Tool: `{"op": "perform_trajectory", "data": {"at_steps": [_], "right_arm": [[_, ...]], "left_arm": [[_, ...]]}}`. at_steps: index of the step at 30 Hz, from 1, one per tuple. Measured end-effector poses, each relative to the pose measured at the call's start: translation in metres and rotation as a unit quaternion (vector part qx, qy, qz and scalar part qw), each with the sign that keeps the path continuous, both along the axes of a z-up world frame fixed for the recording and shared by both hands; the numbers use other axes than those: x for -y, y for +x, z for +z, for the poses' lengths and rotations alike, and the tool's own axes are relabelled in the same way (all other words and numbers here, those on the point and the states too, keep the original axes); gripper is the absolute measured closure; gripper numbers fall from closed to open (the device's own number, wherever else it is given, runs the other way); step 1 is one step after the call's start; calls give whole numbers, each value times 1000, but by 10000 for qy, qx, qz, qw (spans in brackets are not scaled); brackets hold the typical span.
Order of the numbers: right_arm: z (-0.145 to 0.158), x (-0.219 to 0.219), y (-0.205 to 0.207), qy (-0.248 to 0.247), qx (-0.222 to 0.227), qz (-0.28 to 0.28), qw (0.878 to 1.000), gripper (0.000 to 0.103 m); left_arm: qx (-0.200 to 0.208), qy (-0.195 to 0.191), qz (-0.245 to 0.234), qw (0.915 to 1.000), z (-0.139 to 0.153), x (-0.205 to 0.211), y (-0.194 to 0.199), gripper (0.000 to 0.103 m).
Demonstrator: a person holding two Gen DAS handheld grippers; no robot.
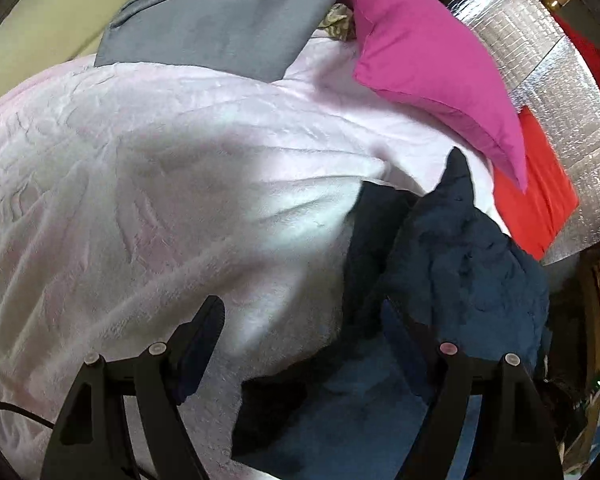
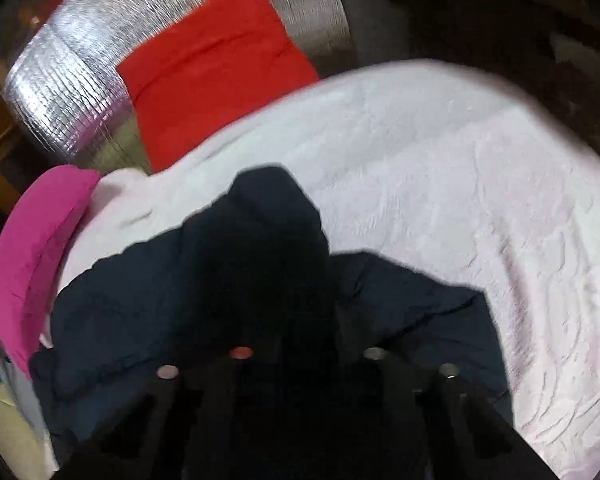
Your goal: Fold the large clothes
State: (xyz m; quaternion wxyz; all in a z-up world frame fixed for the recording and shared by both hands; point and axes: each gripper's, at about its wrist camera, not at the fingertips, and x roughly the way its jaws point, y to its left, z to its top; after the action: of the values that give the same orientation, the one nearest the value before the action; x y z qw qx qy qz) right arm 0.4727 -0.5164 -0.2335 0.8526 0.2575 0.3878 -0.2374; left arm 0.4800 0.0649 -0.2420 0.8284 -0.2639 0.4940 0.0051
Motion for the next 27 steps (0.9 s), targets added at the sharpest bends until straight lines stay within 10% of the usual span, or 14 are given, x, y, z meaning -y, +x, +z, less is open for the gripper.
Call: {"op": "perform_trajectory", "data": {"at_steps": [8, 13, 17, 20, 27], "right_arm": [[11, -15, -3, -318, -246, -247, 9989, 84], [58, -64, -9, -729, 766, 155, 9943, 39], [74, -149, 16, -716, 956, 1716, 9779, 43], [60, -211, 43, -258, 665, 2695, 9604, 69], [19, -291, 104, 557, 337, 3210, 9448, 73]], "left_arm": [[-188, 112, -39, 9998, -4, -1, 4, 21], [86, 233, 105, 9996, 14, -11, -2, 22], [168, 434, 319, 9984, 22, -23, -4, 22], [108, 397, 485, 9980, 23, -33, -6, 22], [-25, 161, 691, 9975, 17, -50, -7, 22]]}}
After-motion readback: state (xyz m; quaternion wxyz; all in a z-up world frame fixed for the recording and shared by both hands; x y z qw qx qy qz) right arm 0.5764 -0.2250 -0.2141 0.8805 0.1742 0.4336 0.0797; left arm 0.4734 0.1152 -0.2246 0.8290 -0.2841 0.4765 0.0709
